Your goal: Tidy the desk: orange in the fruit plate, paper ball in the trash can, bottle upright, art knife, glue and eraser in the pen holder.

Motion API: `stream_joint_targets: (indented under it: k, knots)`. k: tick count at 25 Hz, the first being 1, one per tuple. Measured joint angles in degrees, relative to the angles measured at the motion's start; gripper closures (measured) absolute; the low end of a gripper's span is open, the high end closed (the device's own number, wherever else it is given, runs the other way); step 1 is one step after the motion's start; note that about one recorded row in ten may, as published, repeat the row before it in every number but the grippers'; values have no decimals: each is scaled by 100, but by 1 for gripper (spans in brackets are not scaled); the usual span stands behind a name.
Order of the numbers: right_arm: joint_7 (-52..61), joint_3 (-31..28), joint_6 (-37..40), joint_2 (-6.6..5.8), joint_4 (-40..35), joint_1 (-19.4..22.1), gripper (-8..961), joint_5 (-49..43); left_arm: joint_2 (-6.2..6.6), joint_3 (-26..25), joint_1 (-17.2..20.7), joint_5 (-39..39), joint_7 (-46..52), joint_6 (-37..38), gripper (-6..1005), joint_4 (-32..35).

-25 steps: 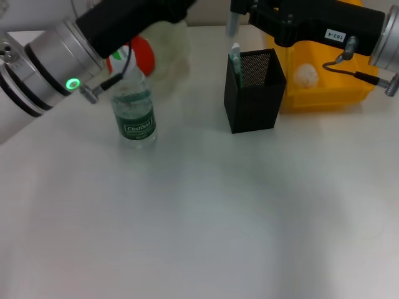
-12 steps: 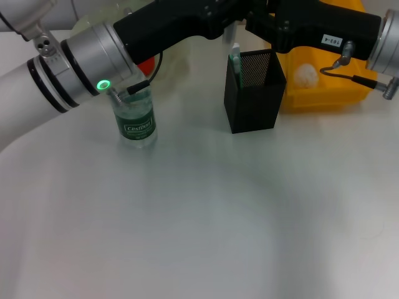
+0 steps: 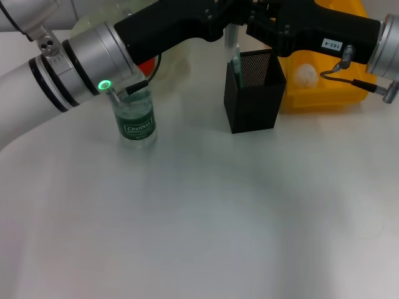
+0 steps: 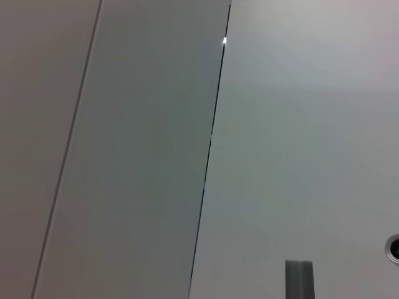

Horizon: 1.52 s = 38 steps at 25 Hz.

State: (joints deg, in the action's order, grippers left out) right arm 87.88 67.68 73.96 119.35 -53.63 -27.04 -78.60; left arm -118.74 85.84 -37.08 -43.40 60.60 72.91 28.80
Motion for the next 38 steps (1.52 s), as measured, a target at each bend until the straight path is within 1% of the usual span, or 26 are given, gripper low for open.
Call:
stream_joint_targets:
  k: [5, 10, 19, 25, 30, 33, 38]
  knots:
    - [0, 0, -5, 0, 9, -2, 836, 7, -10, -34, 33, 30, -36, 12, 823, -25]
    - [23, -2, -7, 0, 11, -1, 845, 14, -9, -83, 88, 61, -104, 53, 823, 1]
    - [295, -1, -14, -11, 27, -21, 863, -15, -13, -89, 40, 109, -130, 116, 824, 12]
    - [356, -17, -19, -18, 45, -13, 729, -27, -23, -85, 30, 114, -200, 137, 829, 12]
    - [357, -42, 91, -18, 65, 7, 483, -32, -27, -91, 28, 133, -252, 140, 831, 12]
    - [369, -152, 247, -22, 120, 34, 345, -29, -27, -93, 28, 195, -259, 140, 831, 11]
    - [567, -404, 524, -106, 242, 205, 345, -95, -6, -107, 67, 430, -304, 190, 832, 25]
